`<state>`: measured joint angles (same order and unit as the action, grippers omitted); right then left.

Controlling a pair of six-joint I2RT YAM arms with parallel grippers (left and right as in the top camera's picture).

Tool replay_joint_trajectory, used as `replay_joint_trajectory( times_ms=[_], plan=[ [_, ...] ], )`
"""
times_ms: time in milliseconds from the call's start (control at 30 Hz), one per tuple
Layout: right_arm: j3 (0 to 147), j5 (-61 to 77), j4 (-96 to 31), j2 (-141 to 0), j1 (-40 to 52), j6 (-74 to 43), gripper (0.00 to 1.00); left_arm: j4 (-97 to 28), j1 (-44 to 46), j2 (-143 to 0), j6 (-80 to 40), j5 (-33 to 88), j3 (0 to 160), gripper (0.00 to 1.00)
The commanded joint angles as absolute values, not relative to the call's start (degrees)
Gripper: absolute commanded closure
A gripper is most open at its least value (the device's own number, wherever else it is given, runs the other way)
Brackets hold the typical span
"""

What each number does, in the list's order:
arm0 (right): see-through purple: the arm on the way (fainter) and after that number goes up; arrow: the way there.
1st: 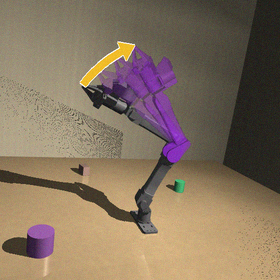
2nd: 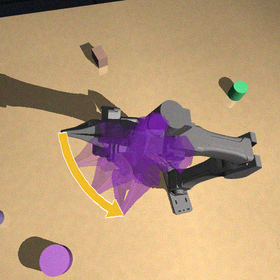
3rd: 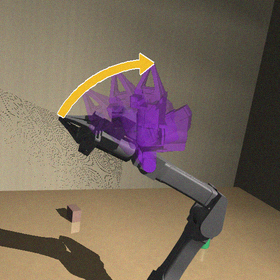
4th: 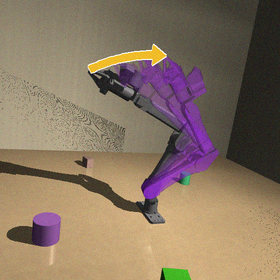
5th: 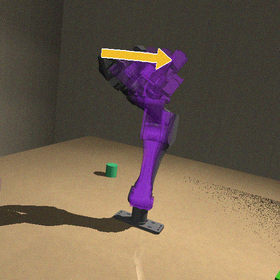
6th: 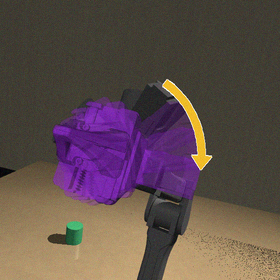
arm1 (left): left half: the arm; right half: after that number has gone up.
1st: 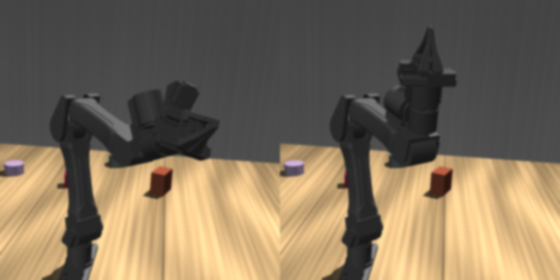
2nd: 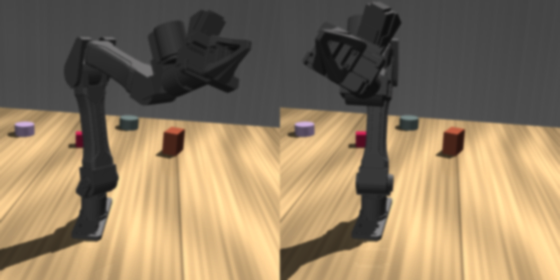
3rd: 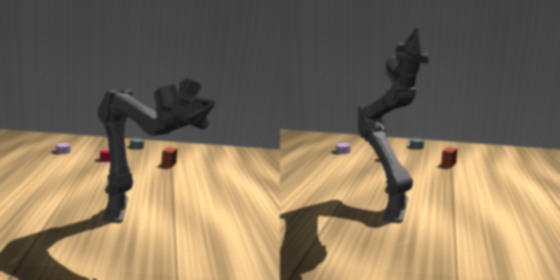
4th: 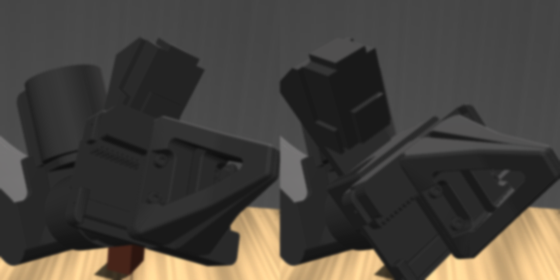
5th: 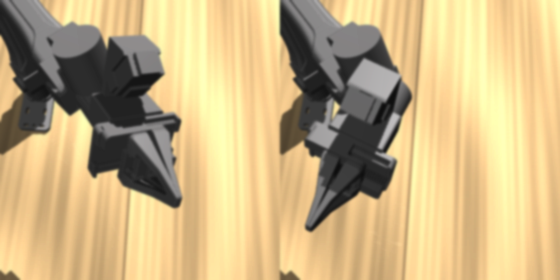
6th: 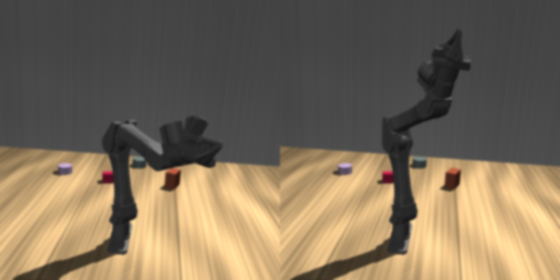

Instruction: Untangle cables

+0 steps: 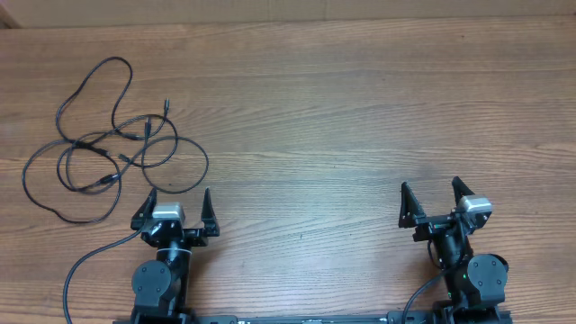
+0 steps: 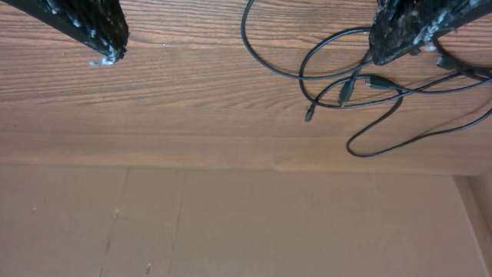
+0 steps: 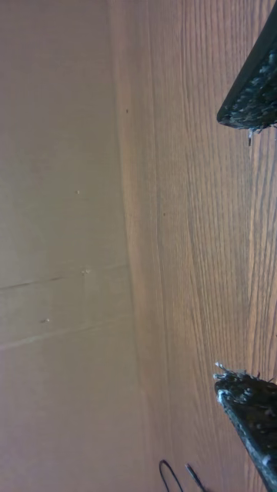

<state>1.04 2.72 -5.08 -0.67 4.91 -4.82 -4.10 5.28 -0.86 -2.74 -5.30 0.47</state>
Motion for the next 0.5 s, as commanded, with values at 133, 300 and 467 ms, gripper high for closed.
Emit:
replay_joint_trajectory(
  times_ms=[133, 300, 467],
  plan=[
    [0.45, 2.44, -4.64, -0.14, 5.30, -4.43, 0.00, -4.08, 5.65, -0.25, -1.45, -4.86, 0.30, 0.00],
    [0.45, 2.44, -4.64, -0.14, 5.30, -4.43, 0.00, -4.08, 5.65, -0.25, -1.45, -4.86, 0.30, 0.01],
    [0.45, 2.44, -4.64, -0.14, 5.30, -4.43, 0.00, -4.08, 5.65, -0.25, -1.45, -4.86, 0.30, 0.00]
  ],
)
